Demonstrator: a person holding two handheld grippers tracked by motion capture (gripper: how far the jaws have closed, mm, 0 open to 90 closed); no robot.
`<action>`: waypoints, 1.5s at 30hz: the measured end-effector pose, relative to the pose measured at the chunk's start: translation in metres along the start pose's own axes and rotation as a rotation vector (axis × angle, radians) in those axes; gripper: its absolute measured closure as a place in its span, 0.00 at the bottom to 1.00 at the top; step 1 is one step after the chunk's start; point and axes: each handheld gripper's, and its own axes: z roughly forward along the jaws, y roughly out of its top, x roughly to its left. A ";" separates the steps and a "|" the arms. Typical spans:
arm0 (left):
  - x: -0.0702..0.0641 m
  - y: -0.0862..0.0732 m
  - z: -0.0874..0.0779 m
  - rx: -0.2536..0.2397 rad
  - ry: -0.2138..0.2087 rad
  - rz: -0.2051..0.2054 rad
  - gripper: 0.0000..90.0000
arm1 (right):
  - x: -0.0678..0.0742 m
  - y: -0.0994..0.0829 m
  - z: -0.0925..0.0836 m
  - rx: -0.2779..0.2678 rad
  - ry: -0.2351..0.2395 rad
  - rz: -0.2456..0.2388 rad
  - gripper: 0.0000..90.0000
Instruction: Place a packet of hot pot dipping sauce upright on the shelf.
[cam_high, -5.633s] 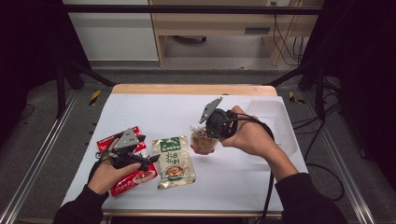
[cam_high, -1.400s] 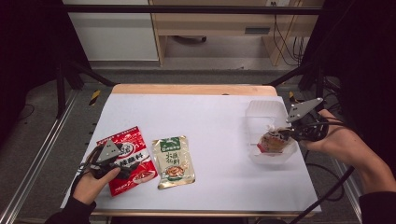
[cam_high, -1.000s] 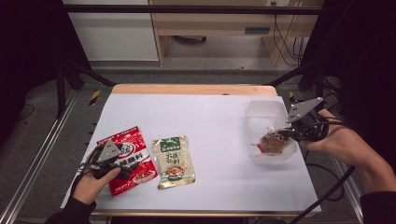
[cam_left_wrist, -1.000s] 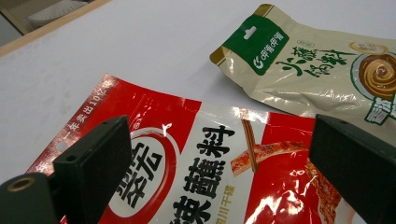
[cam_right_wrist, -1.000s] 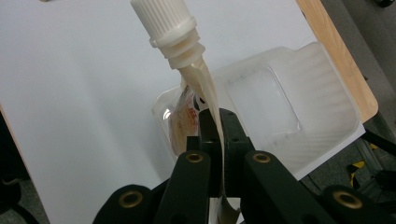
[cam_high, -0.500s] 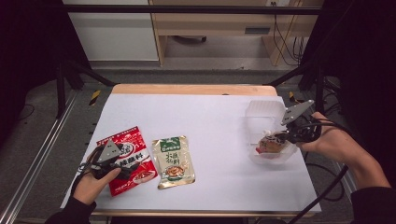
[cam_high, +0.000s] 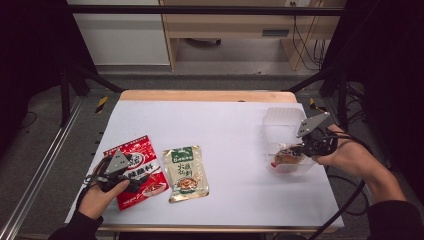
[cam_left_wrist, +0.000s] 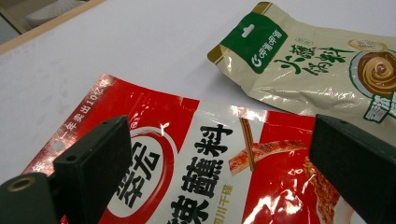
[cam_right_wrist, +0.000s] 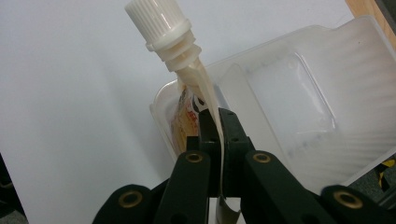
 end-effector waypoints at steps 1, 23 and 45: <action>0.000 0.000 0.000 0.001 0.001 0.000 0.07 | 0.000 0.000 0.000 0.002 -0.002 -0.004 1.00; -0.001 0.001 0.003 0.009 -0.003 0.005 0.07 | 0.050 0.044 -0.029 -0.237 -0.289 0.051 0.30; -0.003 0.019 0.006 -0.013 -0.035 0.007 0.07 | 0.153 0.101 0.075 -0.360 -0.238 0.155 0.17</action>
